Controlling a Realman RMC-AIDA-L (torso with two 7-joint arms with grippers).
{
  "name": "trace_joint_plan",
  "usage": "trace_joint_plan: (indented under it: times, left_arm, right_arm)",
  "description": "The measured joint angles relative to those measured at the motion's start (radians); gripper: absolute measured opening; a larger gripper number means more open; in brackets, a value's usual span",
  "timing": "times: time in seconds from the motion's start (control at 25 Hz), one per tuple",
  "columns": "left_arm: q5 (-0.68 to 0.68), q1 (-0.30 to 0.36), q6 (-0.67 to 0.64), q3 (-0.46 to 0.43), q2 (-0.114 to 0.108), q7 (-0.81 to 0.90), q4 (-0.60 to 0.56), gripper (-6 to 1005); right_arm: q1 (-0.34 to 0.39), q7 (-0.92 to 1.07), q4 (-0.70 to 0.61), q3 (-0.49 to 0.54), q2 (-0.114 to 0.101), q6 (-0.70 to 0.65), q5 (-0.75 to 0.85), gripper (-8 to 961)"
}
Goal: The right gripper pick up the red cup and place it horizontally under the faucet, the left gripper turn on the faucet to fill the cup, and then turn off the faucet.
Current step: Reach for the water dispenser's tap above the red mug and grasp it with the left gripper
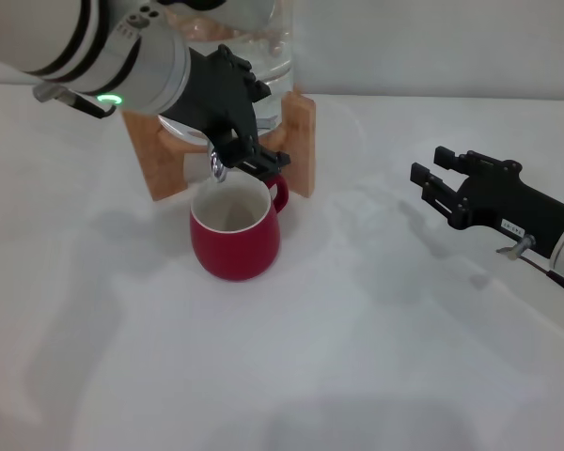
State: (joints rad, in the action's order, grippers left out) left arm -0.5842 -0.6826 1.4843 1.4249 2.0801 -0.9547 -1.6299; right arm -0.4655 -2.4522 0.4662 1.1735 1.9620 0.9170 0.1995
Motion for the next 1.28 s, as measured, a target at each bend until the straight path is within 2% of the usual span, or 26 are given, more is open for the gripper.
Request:
trace_joint_plan:
  times: [0.56, 1.28]
  left_arm:
    - [-0.006, -0.009, -0.063, 0.016, 0.000, -0.020, 0.088, 814]
    - [-0.006, -0.023, -0.095, 0.028, 0.000, -0.030, 0.137, 814]
  right_arm:
    - [-0.002, -0.002, 0.000, 0.000, -0.002, 0.000, 0.000, 393]
    - [-0.002, -0.002, 0.000, 0.000, -0.008, 0.000, 0.000, 393]
